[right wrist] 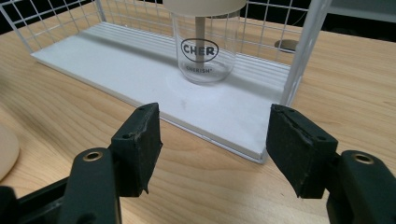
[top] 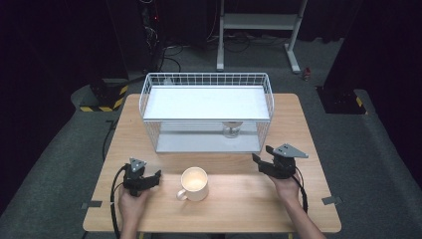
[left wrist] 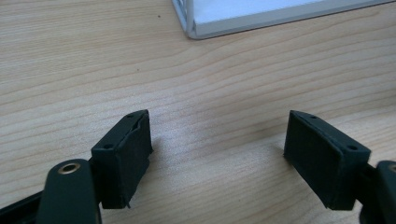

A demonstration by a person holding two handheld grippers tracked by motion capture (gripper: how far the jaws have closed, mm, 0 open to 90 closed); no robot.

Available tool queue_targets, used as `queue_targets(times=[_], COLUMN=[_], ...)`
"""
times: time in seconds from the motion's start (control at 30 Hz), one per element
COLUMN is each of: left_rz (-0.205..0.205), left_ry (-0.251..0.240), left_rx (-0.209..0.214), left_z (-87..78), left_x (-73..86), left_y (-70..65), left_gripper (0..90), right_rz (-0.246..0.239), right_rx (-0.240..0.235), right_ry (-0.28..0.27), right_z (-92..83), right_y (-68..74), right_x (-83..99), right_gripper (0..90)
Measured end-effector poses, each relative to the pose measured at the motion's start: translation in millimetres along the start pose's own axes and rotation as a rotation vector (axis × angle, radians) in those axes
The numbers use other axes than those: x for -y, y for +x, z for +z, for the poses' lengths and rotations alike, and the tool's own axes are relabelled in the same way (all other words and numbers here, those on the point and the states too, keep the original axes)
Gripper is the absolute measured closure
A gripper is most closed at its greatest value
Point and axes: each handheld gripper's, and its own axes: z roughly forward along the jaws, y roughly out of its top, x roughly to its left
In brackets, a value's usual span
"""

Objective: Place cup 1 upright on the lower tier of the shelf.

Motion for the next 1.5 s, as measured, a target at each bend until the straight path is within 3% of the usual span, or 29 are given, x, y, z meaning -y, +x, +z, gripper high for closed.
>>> queue_targets(times=[0.37, 0.53, 0.77, 1.2, 1.5], left_rz=[0.002, 0.002, 0.002, -0.007, -0.014], left_ry=[0.001, 0.0, 0.0, 0.005, 0.015], left_rx=[0.0, -0.002, -0.001, -0.005, -0.015], left_z=[-0.2, -0.3, -0.2, -1.3, -0.9], left_x=[0.1, 0.2, 0.1, 0.8, 0.9], left_y=[0.0, -0.1, 0.1, -2.3, -3.2], left_gripper=[23.2, 23.3, 23.3, 22.3, 17.0], right_rz=[0.002, 0.005, 0.024, 0.032, -0.004], right_rx=[0.022, 0.039, 0.046, 0.074, 0.103], right_ry=[0.02, 0.059, 0.057, 0.177, 0.231], right_z=[-10.1, -13.5, -25.3, -36.3, -30.6], right_y=[-4.8, -6.5, -14.7, -32.9, -30.5], right_x=[15.9, 31.1, 41.8, 67.9, 69.9], right_gripper=[35.1, 34.7, 34.4, 32.4, 32.2])
